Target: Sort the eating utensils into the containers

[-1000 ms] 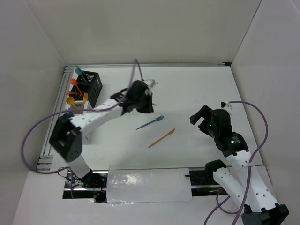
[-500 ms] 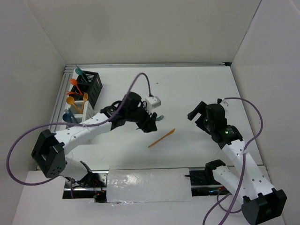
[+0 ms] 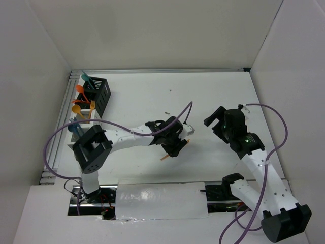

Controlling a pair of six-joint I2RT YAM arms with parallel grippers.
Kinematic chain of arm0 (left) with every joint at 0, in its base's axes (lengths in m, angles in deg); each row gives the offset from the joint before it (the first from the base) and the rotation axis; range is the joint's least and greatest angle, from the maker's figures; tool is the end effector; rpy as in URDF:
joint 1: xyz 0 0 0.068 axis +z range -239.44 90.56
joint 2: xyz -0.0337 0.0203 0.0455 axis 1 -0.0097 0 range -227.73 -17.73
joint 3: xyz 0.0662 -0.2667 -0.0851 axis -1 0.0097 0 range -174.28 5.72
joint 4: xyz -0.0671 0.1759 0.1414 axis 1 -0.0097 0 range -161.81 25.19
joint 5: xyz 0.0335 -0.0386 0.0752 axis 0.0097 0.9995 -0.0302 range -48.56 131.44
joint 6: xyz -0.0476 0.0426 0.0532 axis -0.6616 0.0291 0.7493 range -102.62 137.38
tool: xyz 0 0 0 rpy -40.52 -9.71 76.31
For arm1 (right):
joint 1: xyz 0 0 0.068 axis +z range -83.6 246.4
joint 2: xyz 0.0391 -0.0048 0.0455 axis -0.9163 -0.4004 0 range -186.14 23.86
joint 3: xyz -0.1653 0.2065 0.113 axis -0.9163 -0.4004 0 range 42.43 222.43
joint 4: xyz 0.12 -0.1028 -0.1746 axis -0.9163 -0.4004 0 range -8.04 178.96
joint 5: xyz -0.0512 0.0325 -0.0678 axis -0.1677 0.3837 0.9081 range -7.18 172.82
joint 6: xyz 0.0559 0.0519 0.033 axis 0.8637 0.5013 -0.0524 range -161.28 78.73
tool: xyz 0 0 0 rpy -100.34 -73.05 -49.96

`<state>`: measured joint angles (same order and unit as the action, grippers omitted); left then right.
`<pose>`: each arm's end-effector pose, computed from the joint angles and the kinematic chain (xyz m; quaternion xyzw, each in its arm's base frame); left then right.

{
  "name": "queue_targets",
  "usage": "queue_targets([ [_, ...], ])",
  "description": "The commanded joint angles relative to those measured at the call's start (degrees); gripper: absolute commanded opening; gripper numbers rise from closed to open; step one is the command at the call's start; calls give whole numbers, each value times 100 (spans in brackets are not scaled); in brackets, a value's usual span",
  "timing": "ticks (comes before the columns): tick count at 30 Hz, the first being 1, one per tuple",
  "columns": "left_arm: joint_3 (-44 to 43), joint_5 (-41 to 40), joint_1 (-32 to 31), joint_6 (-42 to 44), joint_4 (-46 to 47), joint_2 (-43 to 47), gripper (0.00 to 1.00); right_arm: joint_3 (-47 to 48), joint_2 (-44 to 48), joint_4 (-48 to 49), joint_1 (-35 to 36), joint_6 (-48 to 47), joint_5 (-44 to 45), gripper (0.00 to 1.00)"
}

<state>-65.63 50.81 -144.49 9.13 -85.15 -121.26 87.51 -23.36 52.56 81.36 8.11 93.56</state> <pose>0.2135 -0.3261 0.2047 0.3989 0.8558 -0.2338 0.2320 0.1612 0.0291 0.2798 0.3042 0.8447 0.1588 0.4108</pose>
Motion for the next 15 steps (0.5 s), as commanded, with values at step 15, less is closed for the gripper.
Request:
queue_targets([
  [15, -283, -928, -182, -476, -550, -801, 54, -34, 873, -341, -37, 300, 139, 100],
])
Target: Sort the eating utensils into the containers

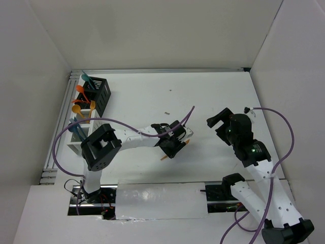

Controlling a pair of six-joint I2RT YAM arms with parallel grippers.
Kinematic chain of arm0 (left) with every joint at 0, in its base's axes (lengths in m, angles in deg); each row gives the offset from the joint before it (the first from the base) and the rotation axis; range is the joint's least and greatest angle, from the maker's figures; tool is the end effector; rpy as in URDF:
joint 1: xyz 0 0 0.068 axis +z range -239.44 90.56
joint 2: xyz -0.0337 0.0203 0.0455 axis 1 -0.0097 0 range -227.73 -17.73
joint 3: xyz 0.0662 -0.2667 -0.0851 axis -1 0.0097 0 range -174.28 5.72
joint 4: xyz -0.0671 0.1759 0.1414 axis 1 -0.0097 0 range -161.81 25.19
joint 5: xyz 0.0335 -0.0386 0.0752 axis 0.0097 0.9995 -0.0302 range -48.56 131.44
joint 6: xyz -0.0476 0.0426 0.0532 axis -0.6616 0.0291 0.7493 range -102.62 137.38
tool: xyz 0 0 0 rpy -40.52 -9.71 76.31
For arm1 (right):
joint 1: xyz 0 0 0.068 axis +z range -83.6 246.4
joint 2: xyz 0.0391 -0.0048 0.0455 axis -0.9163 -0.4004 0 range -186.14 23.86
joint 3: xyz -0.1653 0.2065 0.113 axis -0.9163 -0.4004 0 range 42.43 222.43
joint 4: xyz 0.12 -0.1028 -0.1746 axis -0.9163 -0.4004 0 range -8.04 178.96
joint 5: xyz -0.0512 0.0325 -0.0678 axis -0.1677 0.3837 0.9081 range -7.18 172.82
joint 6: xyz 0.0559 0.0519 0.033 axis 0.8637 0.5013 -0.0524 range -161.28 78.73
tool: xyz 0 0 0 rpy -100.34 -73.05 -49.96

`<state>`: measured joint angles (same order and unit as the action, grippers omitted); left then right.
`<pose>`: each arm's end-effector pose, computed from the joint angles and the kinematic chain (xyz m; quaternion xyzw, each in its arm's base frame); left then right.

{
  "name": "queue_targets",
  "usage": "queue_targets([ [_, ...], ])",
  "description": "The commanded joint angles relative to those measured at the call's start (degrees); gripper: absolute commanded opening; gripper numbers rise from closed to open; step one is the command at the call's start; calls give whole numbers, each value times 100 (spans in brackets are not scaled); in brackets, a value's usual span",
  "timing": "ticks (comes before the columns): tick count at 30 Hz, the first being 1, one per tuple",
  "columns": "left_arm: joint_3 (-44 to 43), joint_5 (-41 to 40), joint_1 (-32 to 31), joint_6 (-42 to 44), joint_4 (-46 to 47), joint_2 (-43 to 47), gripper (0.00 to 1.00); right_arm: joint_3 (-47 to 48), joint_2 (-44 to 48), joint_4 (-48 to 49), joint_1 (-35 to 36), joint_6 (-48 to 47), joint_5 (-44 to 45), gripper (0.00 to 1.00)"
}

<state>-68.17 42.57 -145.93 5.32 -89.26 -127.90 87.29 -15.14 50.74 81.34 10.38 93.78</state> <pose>0.2188 -0.3330 0.1678 0.3681 0.8948 -0.1502 0.2034 0.1345 0.0217 0.2934 0.3184 0.8132 0.1935 0.4470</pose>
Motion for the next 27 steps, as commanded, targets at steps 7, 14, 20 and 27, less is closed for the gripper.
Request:
queue_targets([
  [7, -29, -51, -99, 27, -385, -400, 37, -13, 60, -160, -26, 107, 169, 100],
  [14, 24, -95, -178, -60, -464, -470, 16, -118, 226, -160, -35, 187, 169, 100],
  [20, 120, 667, 163, -385, 8, 371, 4, -232, 209, 112, -35, 73, -32, 100],
  [27, 453, 1494, 1794, -535, 878, 2314, 4, -285, -54, 621, -35, -209, -244, 100],
])
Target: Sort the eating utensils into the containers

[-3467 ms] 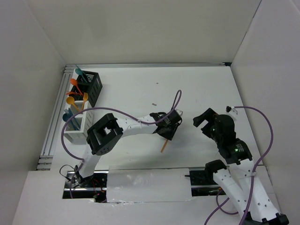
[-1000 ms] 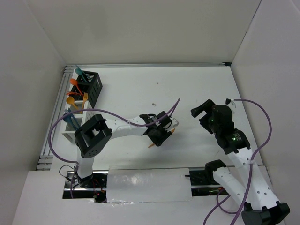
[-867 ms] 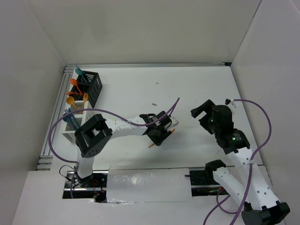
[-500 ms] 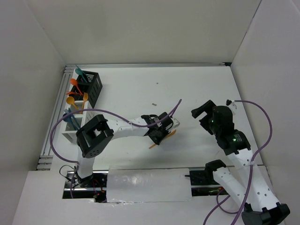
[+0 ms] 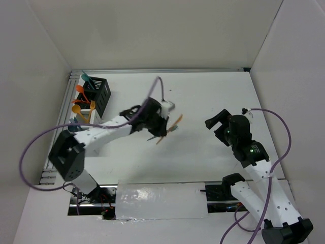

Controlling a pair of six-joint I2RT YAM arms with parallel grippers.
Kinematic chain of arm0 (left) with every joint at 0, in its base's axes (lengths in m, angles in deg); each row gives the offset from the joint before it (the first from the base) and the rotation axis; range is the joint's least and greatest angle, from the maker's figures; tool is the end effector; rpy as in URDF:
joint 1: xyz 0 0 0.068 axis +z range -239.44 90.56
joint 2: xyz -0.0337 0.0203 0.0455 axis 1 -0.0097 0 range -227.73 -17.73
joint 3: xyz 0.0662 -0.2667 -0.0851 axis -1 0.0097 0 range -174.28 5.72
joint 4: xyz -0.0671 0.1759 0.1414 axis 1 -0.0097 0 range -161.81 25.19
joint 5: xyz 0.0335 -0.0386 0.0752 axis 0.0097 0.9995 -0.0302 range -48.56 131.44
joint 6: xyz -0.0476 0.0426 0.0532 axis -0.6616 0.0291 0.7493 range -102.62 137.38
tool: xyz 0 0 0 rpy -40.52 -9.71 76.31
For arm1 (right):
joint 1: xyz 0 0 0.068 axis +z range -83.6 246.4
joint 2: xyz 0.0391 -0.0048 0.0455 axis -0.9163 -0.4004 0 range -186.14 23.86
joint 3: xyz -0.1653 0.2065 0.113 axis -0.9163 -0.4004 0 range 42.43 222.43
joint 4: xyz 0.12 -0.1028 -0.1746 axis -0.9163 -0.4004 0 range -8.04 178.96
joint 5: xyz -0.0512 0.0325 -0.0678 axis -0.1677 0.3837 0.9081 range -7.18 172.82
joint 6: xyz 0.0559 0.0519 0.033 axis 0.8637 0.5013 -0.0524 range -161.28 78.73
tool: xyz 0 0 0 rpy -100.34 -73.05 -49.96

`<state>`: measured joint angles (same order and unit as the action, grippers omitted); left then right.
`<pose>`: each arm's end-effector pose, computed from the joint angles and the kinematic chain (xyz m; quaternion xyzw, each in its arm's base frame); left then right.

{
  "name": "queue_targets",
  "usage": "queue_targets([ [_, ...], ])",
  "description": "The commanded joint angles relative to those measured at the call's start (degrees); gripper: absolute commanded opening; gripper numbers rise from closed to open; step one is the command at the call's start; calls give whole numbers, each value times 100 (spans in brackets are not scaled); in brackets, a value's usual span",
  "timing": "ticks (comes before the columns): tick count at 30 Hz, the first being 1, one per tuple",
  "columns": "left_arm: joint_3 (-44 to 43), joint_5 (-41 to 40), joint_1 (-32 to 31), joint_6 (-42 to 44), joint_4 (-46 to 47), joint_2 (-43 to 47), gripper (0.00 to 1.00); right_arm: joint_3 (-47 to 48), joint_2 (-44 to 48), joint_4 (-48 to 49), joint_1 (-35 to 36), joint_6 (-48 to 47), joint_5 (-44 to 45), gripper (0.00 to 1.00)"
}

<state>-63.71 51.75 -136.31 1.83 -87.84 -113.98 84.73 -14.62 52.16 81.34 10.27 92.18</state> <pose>0.2400 -0.2752 0.2356 0.2822 0.8924 -0.2493 0.2487 0.1346 0.0238 0.2824 0.3120 0.8193 0.2008 0.4372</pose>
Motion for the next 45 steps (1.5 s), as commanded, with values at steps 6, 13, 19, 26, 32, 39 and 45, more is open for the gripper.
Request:
queue_targets([
  [6, 35, 1000, 2581, -440, 1203, 2223, 4, 155, -291, 1182, -35, -619, -162, 100],
  [13, 946, 1069, 4859, -661, 2537, 3216, 5, 208, -1222, 1904, -35, -883, -611, 100],
  [19, 2108, 1764, 6261, -220, 4288, 3789, 6, 155, -1663, 2624, -44, -1129, -726, 100],
  [26, 3013, 1904, 7024, -151, 5227, 3946, 6, 515, -2593, 2879, -35, -1376, -664, 100],
  [32, 3577, 2333, 7271, 253, 6037, 3833, 6, 744, -3086, 3012, -35, -1489, -778, 100],
  [39, 4069, 2178, 7376, 526, 6644, 3710, 6, 858, -3534, 3170, -61, -1455, -893, 100],
  [45, 3990, 2238, 7412, 957, 6381, 3613, 6, 911, -3763, 3223, -70, -1402, -945, 100],
])
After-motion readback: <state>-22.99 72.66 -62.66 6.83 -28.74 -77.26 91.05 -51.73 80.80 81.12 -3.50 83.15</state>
